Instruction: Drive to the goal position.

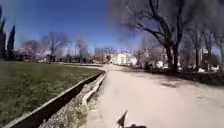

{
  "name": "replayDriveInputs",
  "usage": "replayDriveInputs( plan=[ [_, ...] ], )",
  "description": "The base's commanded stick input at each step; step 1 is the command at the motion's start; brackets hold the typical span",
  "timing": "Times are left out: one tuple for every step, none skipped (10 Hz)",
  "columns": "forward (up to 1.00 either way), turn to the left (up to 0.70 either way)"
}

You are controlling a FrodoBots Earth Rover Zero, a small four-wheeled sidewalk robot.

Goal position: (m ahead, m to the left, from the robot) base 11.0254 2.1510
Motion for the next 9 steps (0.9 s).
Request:
replayDriveInputs(
  plan=[
    [0.95,0.00],
    [0.95,0.00],
    [0.95,0.00],
    [0.95,0.00],
    [0.95,0.00],
    [0.95,0.00],
    [0.95,0.00],
    [0.95,0.00],
    [0.95,0.00]
  ],
)
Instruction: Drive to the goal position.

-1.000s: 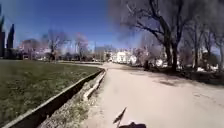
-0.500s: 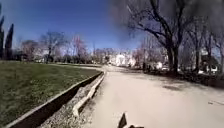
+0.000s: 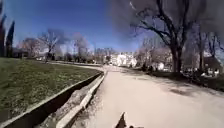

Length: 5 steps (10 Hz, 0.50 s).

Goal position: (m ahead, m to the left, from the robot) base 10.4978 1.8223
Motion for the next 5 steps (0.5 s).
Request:
replayDriveInputs(
  plan=[
    [0.95,0.00],
    [0.95,0.00],
    [0.95,0.00],
    [0.95,0.00],
    [0.95,0.00]
  ],
)
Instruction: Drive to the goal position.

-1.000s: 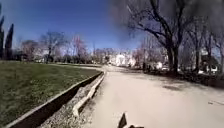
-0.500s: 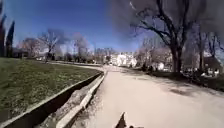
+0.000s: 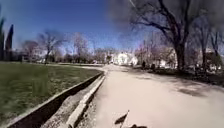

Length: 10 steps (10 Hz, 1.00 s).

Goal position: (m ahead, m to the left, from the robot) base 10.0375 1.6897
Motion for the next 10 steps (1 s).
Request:
replayDriveInputs(
  plan=[
    [0.95,0.00],
    [0.95,0.00],
    [0.95,0.00],
    [0.95,0.00],
    [0.95,0.00],
    [0.95,0.00],
    [0.95,0.00],
    [0.95,0.00],
    [0.95,0.00],
    [0.95,0.00]
  ],
)
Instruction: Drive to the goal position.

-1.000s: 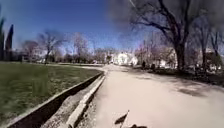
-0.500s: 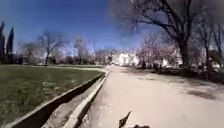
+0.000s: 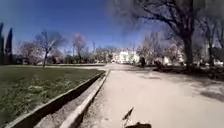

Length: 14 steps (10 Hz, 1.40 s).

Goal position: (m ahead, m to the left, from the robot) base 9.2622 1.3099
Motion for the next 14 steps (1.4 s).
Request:
replayDriveInputs(
  plan=[
    [0.95,0.00],
    [0.95,0.00],
    [0.95,0.00],
    [0.95,0.00],
    [0.95,0.00],
    [0.95,0.00],
    [0.95,0.00],
    [0.95,0.00],
    [0.95,0.00],
    [0.95,0.00],
    [0.95,0.00],
    [0.95,0.00],
    [0.95,0.00],
    [0.95,0.00]
  ],
)
